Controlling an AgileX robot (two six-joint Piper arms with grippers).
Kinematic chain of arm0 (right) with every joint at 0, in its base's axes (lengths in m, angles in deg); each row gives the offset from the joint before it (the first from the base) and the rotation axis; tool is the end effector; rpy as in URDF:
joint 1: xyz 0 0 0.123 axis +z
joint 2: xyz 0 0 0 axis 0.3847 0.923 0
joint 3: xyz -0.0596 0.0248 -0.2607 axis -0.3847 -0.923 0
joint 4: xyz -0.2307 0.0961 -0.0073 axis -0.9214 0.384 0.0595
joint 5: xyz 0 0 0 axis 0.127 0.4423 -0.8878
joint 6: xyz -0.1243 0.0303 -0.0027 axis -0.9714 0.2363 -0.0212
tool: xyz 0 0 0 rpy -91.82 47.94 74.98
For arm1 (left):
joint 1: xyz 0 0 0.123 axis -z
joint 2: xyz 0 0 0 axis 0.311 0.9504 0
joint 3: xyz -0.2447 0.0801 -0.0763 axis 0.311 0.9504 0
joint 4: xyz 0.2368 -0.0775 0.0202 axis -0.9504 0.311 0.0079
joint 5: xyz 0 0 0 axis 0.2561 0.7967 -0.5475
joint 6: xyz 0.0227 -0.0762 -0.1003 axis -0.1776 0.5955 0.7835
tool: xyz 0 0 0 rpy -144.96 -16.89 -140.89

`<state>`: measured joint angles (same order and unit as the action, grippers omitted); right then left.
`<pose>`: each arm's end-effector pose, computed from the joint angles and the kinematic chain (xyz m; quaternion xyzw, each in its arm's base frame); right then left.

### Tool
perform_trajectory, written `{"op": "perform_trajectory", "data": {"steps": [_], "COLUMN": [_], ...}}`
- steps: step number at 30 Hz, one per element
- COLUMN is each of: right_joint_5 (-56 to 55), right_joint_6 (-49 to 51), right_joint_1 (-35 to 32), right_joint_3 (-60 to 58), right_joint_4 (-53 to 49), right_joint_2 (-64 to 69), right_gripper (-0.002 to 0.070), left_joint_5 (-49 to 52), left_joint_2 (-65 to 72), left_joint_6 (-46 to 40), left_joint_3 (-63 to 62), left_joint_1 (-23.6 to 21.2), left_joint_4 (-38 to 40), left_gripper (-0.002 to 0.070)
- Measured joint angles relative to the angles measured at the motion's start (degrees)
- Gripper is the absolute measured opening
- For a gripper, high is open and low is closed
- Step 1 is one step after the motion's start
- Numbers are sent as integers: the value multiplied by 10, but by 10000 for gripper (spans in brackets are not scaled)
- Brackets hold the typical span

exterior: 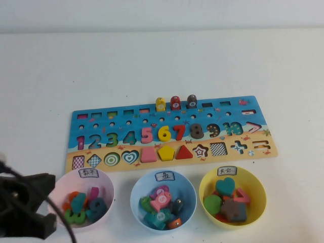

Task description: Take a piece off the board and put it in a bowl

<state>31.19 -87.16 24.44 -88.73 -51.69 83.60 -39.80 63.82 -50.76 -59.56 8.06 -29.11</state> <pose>0.1025 0.0121 0.1624 -0.0436 0.7998 0.0297 0.5979 0.1544 -0.0808 0.2510 0.1404 0.8705 -0.1567 0.4448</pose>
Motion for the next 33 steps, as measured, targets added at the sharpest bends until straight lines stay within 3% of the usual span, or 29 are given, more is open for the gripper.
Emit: {"op": "perform_trajectory", "data": {"steps": [8,18,24,28,33], "right_joint_5": [0,0,0,0,0], "right_joint_6": [0,0,0,0,0], "right_joint_1": [0,0,0,0,0], "right_joint_3": [0,0,0,0,0], "right_joint_4": [0,0,0,0,0], "right_joint_2": [0,0,0,0,0], "right_gripper": [-18,-18,-18,-18,-18], "left_joint_5": [-37,-31,-197,-322,-357], "left_joint_2": [-149,-169,-180,-231,-317], "left_joint_6": [0,0,-8,-42,-48], "left_joint_3": [58,61,127,208,272], "left_joint_1": [0,0,-1,-46,-125], "left_joint_4": [6,-21,-72,-64,-62], "left_gripper": [3,2,2,2,2]}}
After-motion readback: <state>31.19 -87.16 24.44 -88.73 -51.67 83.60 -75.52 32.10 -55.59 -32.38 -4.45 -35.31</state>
